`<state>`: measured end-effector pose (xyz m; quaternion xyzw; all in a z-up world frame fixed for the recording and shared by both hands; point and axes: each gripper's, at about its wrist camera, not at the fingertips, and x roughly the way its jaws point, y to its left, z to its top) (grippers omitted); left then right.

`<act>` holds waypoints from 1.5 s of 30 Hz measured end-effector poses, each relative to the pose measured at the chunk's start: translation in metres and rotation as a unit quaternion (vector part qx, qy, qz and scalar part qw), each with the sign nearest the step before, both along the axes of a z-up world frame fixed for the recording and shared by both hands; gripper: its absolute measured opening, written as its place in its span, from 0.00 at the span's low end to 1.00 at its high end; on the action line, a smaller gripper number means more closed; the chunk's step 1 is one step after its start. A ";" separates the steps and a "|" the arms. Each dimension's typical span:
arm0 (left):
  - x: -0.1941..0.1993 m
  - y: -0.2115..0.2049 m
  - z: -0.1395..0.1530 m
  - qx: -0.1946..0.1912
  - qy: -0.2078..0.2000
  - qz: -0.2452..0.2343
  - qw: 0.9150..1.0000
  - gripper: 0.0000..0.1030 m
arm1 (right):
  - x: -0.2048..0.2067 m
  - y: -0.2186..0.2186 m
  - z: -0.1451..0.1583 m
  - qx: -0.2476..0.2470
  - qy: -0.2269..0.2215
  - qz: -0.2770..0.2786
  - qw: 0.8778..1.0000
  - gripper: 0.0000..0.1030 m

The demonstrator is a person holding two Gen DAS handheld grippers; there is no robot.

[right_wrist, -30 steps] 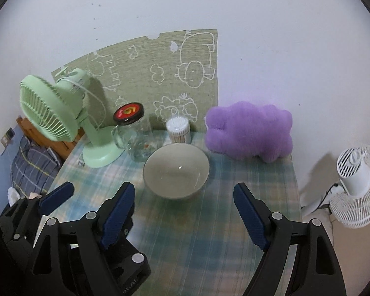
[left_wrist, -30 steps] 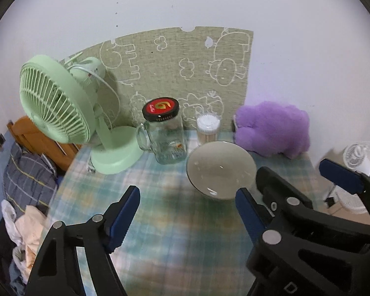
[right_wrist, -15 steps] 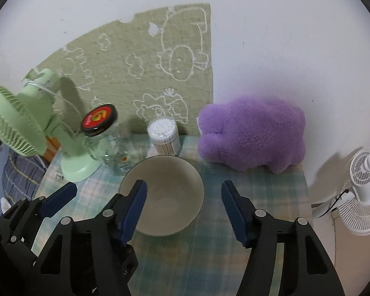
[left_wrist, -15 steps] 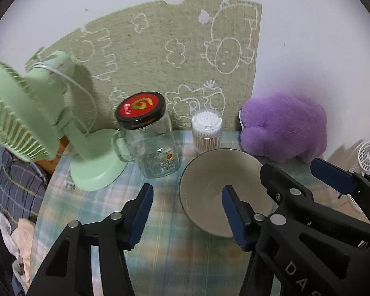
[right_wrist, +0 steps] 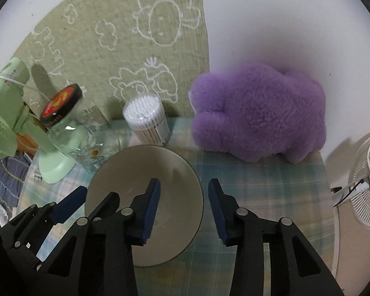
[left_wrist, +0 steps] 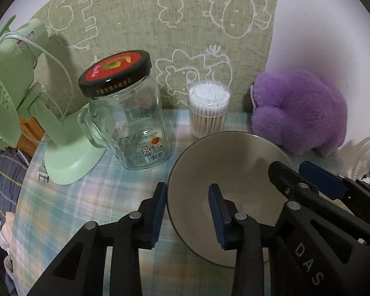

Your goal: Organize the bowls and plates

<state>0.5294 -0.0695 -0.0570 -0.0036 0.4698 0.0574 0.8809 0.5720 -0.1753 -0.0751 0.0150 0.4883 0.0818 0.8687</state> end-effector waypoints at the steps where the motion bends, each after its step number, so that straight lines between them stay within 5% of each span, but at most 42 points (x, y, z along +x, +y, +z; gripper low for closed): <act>1: 0.001 0.000 -0.001 0.005 0.000 0.001 1.000 0.26 | 0.003 0.000 -0.004 0.000 0.003 -0.001 1.000 0.36; 9: 0.005 0.003 -0.004 0.027 -0.005 0.007 1.000 0.18 | 0.007 0.000 -0.008 -0.023 -0.015 -0.013 1.000 0.16; 29: 0.008 0.003 -0.011 0.023 0.013 0.004 1.000 0.18 | 0.012 -0.002 -0.017 -0.029 -0.005 -0.010 1.000 0.16; 45: -0.036 0.001 0.030 0.030 -0.002 0.010 0.999 0.18 | -0.031 -0.005 0.029 -0.025 -0.022 -0.005 0.999 0.15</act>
